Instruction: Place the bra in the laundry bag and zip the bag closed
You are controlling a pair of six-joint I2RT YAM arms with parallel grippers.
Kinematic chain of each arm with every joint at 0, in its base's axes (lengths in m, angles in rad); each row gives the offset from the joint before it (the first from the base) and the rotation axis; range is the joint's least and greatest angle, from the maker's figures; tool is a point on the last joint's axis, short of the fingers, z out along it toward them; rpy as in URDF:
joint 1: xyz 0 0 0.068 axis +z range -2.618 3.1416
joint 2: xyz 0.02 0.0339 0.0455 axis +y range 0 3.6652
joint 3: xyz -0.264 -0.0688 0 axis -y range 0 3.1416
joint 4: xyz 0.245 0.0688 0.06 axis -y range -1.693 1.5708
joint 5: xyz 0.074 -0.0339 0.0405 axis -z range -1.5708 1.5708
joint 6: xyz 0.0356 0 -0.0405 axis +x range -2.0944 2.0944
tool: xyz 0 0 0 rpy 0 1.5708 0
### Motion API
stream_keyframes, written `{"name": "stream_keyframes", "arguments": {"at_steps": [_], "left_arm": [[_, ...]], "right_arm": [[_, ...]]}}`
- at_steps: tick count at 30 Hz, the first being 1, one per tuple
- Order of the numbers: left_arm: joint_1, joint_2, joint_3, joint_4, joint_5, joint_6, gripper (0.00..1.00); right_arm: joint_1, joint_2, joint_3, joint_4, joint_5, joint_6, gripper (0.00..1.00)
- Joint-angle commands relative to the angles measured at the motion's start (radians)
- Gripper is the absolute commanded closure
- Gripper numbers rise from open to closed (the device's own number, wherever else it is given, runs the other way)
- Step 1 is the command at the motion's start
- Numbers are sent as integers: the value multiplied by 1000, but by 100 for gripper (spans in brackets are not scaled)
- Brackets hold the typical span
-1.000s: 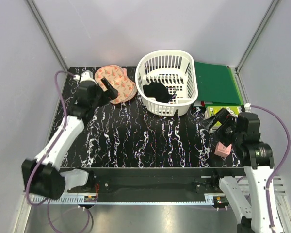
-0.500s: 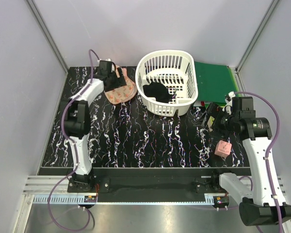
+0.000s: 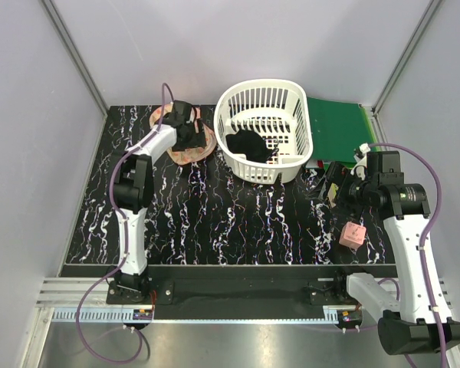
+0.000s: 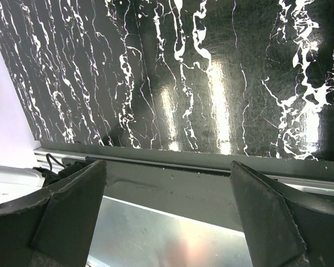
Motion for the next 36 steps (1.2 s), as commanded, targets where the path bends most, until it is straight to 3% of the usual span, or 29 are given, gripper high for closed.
{"name": "stream_keyframes", "arguments": {"at_steps": [1,5,9,13,18,21,24,29,36], "left_arm": [[-16,-46,17,28,-20,-23,14],[-26,-84,-18,72,-1,-5,14],[-33,-55,-15,78,23,14,26],[-32,-34,-29,77,53,-2,29],[-33,-35,-34,78,49,-3,30],[-38,-66,-54,89,50,-2,20],[-39,-113,-84,121,40,0,18],[-42,-131,-113,137,34,23,19],[-42,-37,-84,120,31,35,27]], "right_arm": [[-3,7,27,-3,-3,-31,0],[-3,7,20,-1,-6,-31,0],[-3,9,9,7,-13,-28,0],[-1,7,4,8,-18,-26,0],[-1,-5,-7,7,-15,-20,0],[0,-7,-7,4,-16,-19,0],[-3,-4,-3,7,-16,-17,0],[-1,-7,-10,8,-13,-9,0],[-1,-11,-17,11,-27,4,0]]}}
